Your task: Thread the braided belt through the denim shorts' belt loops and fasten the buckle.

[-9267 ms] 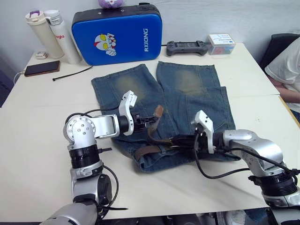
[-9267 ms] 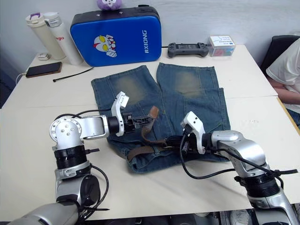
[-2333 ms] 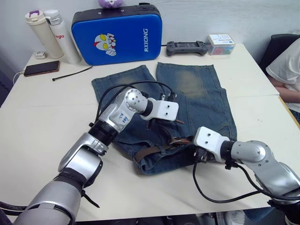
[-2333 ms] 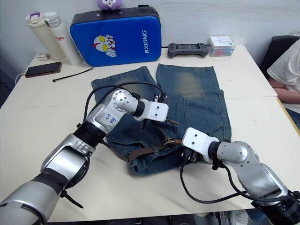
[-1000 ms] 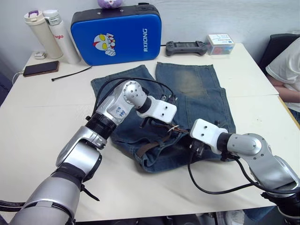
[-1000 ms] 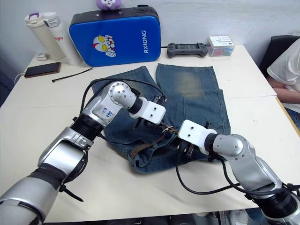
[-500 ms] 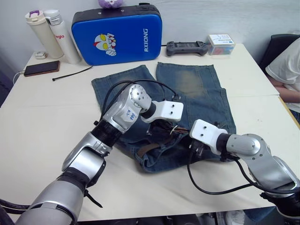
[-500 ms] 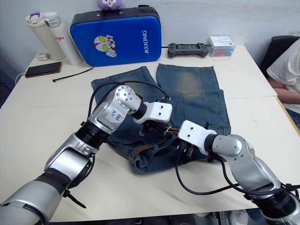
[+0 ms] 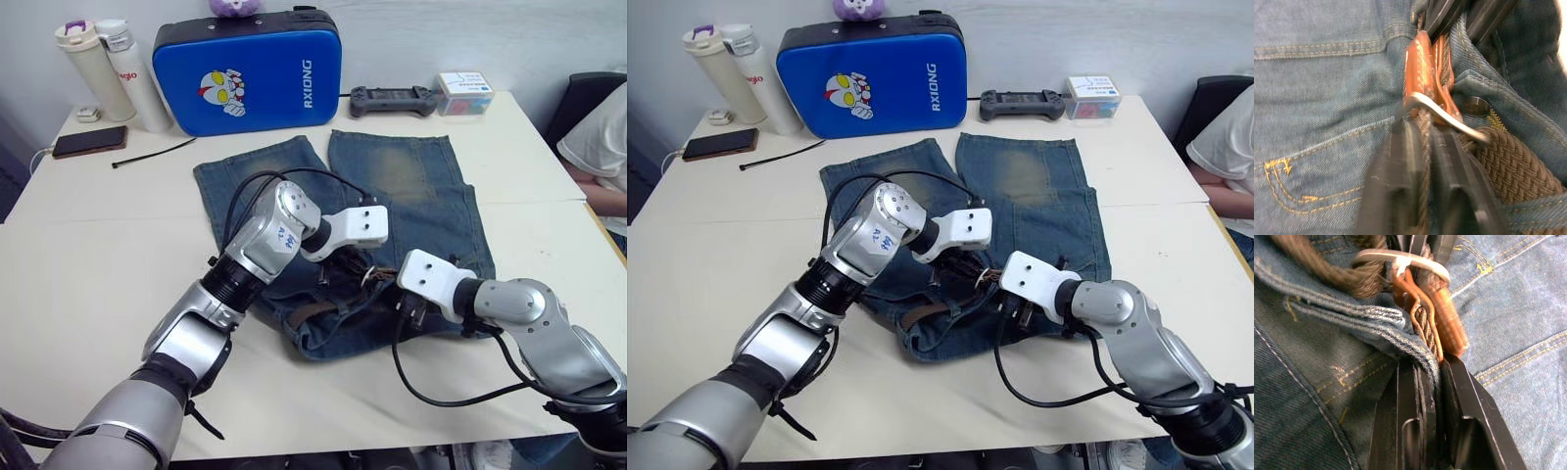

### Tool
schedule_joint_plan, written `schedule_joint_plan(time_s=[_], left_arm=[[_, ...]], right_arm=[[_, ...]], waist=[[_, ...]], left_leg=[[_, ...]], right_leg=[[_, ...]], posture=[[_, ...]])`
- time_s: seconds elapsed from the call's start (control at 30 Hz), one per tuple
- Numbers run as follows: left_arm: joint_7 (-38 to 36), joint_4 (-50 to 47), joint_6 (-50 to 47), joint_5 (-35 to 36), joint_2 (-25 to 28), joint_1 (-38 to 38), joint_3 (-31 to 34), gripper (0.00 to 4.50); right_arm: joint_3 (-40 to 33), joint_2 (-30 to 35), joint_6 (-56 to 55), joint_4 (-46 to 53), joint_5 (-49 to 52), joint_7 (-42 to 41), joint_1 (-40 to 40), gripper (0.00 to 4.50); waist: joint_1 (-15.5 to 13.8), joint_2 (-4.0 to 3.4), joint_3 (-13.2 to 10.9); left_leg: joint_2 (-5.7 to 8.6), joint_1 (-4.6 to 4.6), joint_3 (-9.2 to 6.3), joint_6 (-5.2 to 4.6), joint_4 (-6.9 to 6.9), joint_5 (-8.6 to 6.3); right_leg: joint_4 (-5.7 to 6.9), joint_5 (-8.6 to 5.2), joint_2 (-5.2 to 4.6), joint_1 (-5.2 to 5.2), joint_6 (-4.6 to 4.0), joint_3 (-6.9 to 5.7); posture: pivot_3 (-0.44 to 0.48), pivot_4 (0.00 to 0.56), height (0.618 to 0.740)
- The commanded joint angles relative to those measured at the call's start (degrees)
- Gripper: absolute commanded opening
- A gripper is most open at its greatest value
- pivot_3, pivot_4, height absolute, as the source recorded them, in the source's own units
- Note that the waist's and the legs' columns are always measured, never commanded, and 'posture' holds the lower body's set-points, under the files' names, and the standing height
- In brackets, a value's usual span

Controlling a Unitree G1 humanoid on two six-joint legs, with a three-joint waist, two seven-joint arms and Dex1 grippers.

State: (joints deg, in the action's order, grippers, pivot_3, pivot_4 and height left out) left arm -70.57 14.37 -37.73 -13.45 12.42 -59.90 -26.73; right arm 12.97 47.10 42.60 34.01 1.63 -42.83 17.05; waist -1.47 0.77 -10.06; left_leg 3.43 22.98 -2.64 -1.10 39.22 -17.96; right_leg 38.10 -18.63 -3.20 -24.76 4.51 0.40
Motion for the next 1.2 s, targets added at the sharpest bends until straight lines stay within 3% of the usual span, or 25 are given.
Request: schedule_joint_plan(time_s=[0.03,0.07,0.3,1.0,1.2], left_arm=[[-3.0,-6.1,2.8,4.2,-0.8,-1.3,-1.3,2.58],[-4.3,-6.4,4.0,3.7,1.0,-1.2,-2.1,2.94],[-3.5,-4.3,7.9,0.3,6.3,-2.2,-3.7,2.94],[-4.2,-12.1,-2.0,-0.1,15.2,-3.0,-3.7,2.94],[-2.3,-12.7,-4.8,-0.2,15.7,-2.6,-3.8,2.94]], right_arm=[[-0.4,-1.2,-1.5,2.6,0.4,0.2,1.3,0.00],[-0.4,-1.2,-1.5,2.6,0.4,0.0,1.2,0.00],[-0.3,-1.7,-1.7,2.1,0.2,-0.2,1.3,0.00],[-0.2,-2.2,-2.1,1.6,-0.1,-0.5,1.0,0.00],[-0.2,-2.2,-2.1,1.4,0.0,-0.6,1.1,0.00]], waist=[[0.1,0.00,0.0],[0.2,-0.01,0.0],[0.1,-0.03,0.0],[0.2,-0.03,0.0],[0.1,-0.03,0.0]], left_leg=[[0.00,0.00,0.00,0.00,0.00,0.00],[-0.01,0.00,0.00,0.00,0.00,0.00],[-0.01,-0.01,0.01,0.02,-0.01,0.00],[-0.02,0.00,0.00,0.02,-0.01,0.00],[-0.02,0.00,0.00,0.02,-0.01,0.00]], right_leg=[[0.00,0.00,0.00,-0.01,0.00,0.00],[0.01,0.00,0.01,-0.02,0.00,0.00],[-0.04,0.00,0.01,-0.02,0.00,0.02],[0.05,0.00,0.02,-0.04,0.00,0.02],[0.05,0.00,0.02,-0.03,0.00,0.02]], posture=[[0.000,0.150,0.740],[0.000,0.150,0.740],[0.000,0.150,0.740],[0.000,0.150,0.740],[0.000,0.150,0.740]])
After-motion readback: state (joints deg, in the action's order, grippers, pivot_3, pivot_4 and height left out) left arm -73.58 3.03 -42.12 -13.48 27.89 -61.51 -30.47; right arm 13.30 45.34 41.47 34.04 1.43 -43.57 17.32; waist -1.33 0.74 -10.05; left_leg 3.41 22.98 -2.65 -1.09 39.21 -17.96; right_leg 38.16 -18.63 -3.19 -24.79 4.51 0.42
